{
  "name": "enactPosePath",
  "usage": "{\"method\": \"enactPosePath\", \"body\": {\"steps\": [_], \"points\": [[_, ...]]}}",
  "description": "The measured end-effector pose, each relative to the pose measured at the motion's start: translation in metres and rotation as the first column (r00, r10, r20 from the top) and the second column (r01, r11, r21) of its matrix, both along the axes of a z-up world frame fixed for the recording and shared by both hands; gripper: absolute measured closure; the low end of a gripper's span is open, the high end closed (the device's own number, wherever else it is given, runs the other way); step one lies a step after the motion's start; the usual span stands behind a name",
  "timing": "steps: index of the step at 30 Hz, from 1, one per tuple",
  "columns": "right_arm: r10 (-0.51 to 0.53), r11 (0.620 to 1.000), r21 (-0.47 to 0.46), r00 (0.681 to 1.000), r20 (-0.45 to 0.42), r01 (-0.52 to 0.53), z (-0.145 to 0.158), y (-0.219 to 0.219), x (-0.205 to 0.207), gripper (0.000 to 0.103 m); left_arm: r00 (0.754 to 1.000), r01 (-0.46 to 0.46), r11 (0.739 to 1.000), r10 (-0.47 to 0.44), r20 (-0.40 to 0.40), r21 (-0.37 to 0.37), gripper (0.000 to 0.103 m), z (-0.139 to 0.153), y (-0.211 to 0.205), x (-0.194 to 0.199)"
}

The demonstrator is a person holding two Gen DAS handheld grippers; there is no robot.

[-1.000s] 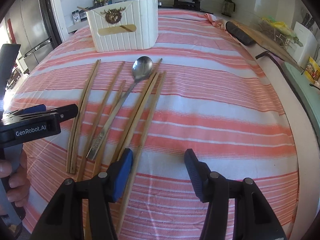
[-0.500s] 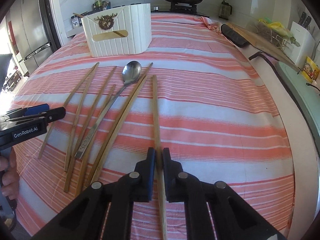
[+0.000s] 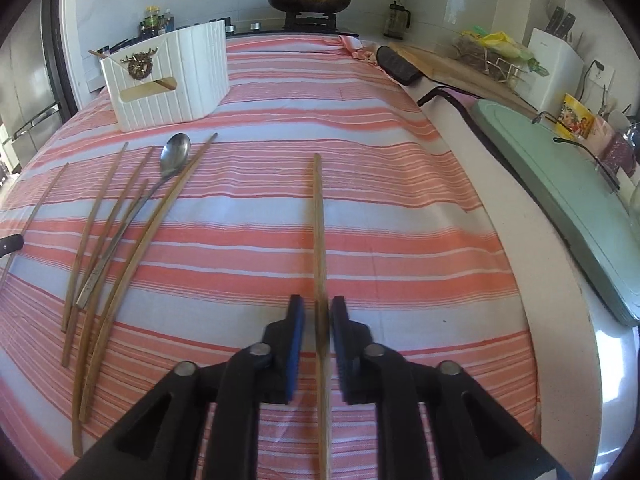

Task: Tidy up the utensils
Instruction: 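Grasp a wooden chopstick with the right tool, then close the left tool on another wooden chopstick while the right tool holds its chopstick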

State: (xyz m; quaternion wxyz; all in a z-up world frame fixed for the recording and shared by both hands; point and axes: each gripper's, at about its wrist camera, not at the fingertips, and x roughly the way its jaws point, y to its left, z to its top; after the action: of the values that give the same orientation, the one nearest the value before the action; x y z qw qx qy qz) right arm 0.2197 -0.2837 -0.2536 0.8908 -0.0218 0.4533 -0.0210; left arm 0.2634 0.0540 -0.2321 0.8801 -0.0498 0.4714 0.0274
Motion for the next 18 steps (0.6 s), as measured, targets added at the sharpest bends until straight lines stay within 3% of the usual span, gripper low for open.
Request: {"method": "enactPosePath", "body": {"steps": [1,2,5,9,18], "points": [[0.015,1.000,0.003,1.000,0.002,-0.015,-0.001,0.000,0.001,0.050,1.000,-0.004,1.000,0.004,0.003,0.006,0.022,0.000,0.001,0.003],[0.028,1.000,0.001,1.000,0.003,-0.028,-0.002,0.001,0.003,0.043,1.000,-0.009,1.000,0.009,0.005,0.024,0.017,-0.002,0.002,0.007],[0.051,0.999,0.009,0.999,-0.002,-0.051,-0.005,0.001,0.009,0.042,1.000,-0.011,0.998,0.011,0.000,0.054,0.017,-0.008,0.004,0.020],[0.048,0.999,0.022,0.999,0.017,-0.049,-0.007,-0.002,0.009,0.040,1.000,0.016,0.997,-0.017,0.000,0.079,0.007,-0.012,0.002,0.024],[0.047,0.998,0.033,0.999,0.017,-0.048,-0.008,-0.005,0.013,0.038,1.000,0.013,0.997,-0.013,-0.009,0.075,0.001,-0.013,0.004,0.026]]}}
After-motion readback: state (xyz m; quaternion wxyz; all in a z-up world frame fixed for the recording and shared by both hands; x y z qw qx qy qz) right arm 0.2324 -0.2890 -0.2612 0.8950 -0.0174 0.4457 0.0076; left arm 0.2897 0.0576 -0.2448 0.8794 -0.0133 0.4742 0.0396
